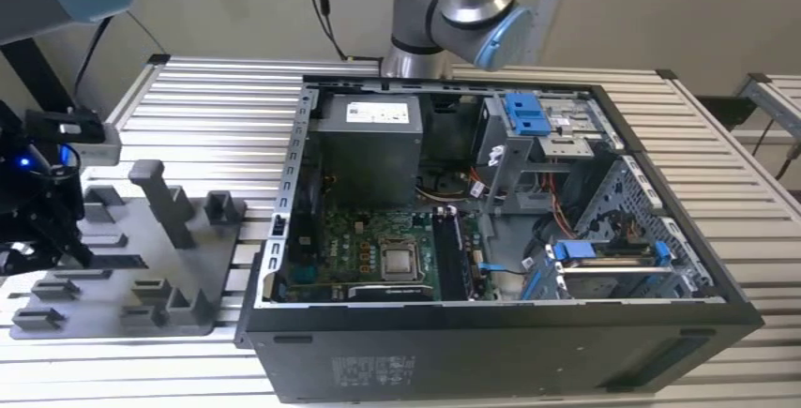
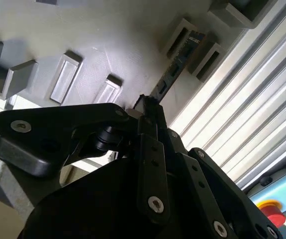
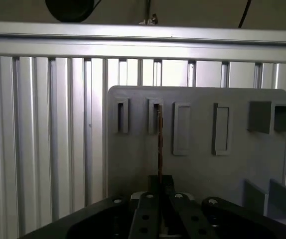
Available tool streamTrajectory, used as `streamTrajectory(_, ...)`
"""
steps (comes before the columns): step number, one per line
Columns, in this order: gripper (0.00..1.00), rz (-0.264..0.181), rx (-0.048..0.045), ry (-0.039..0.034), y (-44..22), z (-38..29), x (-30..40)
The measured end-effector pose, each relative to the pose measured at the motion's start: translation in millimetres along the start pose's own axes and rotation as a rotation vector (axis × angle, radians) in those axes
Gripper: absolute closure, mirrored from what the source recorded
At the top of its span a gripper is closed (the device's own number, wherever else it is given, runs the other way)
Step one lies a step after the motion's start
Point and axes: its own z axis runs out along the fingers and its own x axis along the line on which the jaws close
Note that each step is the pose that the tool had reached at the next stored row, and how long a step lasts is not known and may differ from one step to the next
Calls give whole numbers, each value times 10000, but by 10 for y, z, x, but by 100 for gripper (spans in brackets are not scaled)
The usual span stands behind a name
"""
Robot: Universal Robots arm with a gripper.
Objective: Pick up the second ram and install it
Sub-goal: 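Pick up the second ram and move it above second insertion slot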
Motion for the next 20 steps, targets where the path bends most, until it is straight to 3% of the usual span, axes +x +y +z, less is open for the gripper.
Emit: streamTrajectory(20,86,0,-1,0,-4,-234,-9)
